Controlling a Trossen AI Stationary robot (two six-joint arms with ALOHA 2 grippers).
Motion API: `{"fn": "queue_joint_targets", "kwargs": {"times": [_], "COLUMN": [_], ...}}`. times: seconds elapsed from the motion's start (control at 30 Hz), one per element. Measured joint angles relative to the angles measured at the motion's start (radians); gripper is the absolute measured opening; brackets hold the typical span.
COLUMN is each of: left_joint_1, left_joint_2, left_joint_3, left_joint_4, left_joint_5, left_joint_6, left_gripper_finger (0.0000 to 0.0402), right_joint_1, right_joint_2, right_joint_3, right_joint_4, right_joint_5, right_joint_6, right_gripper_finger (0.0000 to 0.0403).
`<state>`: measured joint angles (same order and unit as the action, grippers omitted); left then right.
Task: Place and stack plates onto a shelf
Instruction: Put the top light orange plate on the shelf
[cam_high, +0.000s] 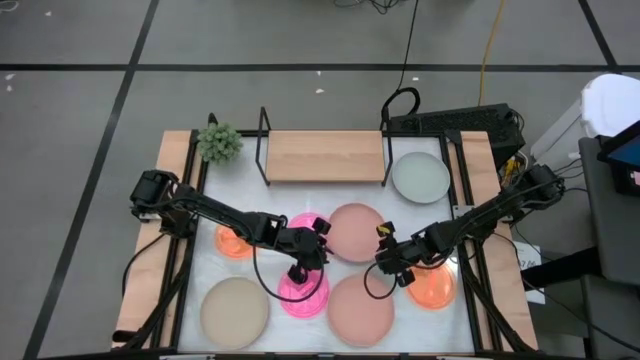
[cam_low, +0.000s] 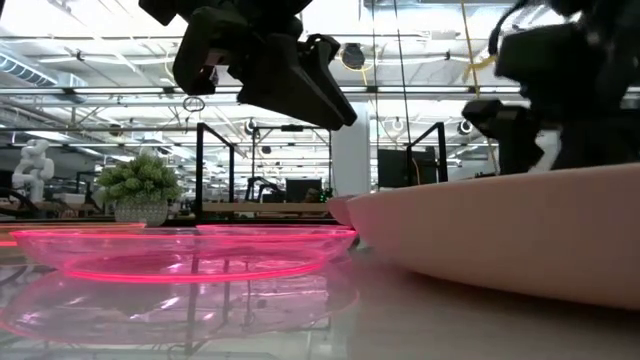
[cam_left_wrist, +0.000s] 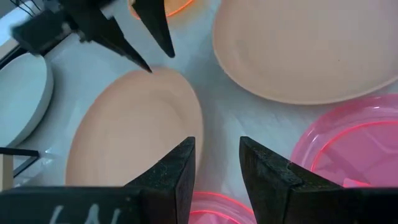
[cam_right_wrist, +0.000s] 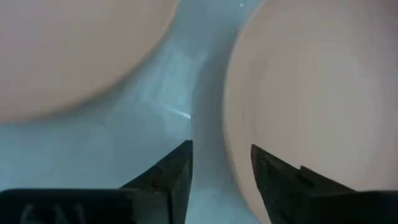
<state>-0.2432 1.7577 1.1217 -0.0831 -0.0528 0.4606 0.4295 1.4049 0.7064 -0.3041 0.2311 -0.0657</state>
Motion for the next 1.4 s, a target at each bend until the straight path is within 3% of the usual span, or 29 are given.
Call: {"fn": "queue_joint_targets", "kwargs": {"times": [0.3,0.6,0.87,1.1,1.27,1.4], "left_joint_1": [0.001,0.001,0.008,0.004,-0.023,-0.041], "left_joint_2": [0.000,0.000,0.000,0.000,0.000,-0.001], "left_joint_3": [0.000,0.000,0.000,0.000,0.000,0.000], "left_joint_4": [0.016,0.024,0.027,0.026,0.026,0.001], "left_joint_5": [0.000,0.000,-0.004,-0.026,-0.006,-0.113], "left_joint_6": [0.007,0.007,0.007,0.053,0.122,0.159], "left_gripper_finger": [0.0131,0.0131,0.0131,0.0133,0.0176,0.0217], "right_joint_1": [-0.031,-0.044,-0.028,0.026,0.055,0.070], "right_joint_2": [0.014,0.013,0.013,0.013,0.013,0.013], "right_joint_3": [-0.075,-0.090,-0.055,0.114,0.220,0.257], "right_joint_4": [0.067,0.100,0.081,-0.065,-0.158,-0.171], "right_joint_5": [0.004,0.004,0.002,0.000,0.003,0.004], "right_joint_6": [-0.082,-0.193,-0.217,-0.205,-0.169,-0.159], "right_gripper_finger": [0.0117,0.0009,0.0003,0.0002,0.0001,0.0001]}}
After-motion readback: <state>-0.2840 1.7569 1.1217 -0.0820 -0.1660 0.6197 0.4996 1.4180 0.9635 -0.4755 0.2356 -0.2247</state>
